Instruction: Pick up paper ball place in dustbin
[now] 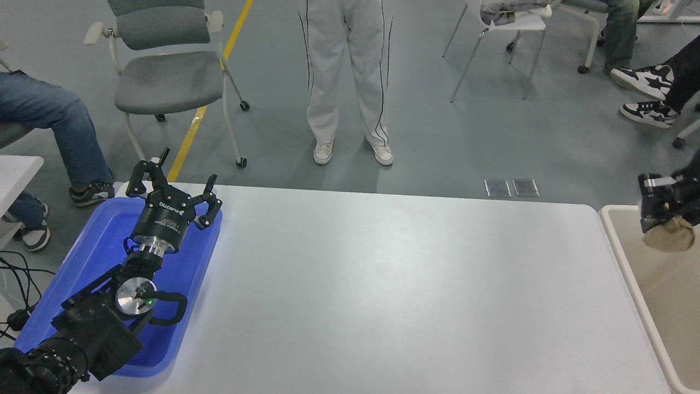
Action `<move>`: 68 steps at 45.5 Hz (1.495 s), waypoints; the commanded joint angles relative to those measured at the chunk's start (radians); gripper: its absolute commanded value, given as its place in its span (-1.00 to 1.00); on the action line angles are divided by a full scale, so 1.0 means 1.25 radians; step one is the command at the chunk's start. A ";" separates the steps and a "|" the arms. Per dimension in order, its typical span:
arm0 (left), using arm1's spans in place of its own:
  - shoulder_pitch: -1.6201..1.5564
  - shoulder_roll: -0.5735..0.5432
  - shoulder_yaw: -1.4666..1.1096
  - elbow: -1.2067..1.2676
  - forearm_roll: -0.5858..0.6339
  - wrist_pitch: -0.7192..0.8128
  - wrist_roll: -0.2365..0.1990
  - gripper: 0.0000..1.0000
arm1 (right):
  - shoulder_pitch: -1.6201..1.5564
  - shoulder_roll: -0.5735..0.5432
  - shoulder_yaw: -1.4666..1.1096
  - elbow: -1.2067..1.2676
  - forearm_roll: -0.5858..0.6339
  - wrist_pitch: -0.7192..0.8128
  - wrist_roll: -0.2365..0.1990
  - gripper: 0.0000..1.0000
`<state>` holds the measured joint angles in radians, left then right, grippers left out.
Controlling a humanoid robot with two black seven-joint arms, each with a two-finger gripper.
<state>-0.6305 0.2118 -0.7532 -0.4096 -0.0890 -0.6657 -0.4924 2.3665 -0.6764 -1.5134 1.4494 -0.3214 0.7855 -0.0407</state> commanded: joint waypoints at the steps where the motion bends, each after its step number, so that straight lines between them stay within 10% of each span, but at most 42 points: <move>1: 0.000 0.000 0.000 0.000 0.000 0.000 0.000 1.00 | -0.007 -0.093 -0.146 -0.024 -0.008 0.000 -0.001 -1.00; 15: 0.000 0.000 0.000 0.000 0.000 0.000 0.000 1.00 | -0.034 -0.249 -0.159 -0.099 -0.107 0.000 -0.001 -1.00; 68: 0.000 0.000 0.000 0.000 0.000 0.000 0.000 1.00 | -0.890 -0.194 0.579 -0.628 -0.094 -0.094 -0.001 -1.00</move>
<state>-0.6305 0.2117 -0.7532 -0.4096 -0.0889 -0.6657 -0.4924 1.5204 -0.9696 -0.9556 0.7999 -0.4495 0.7741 -0.0414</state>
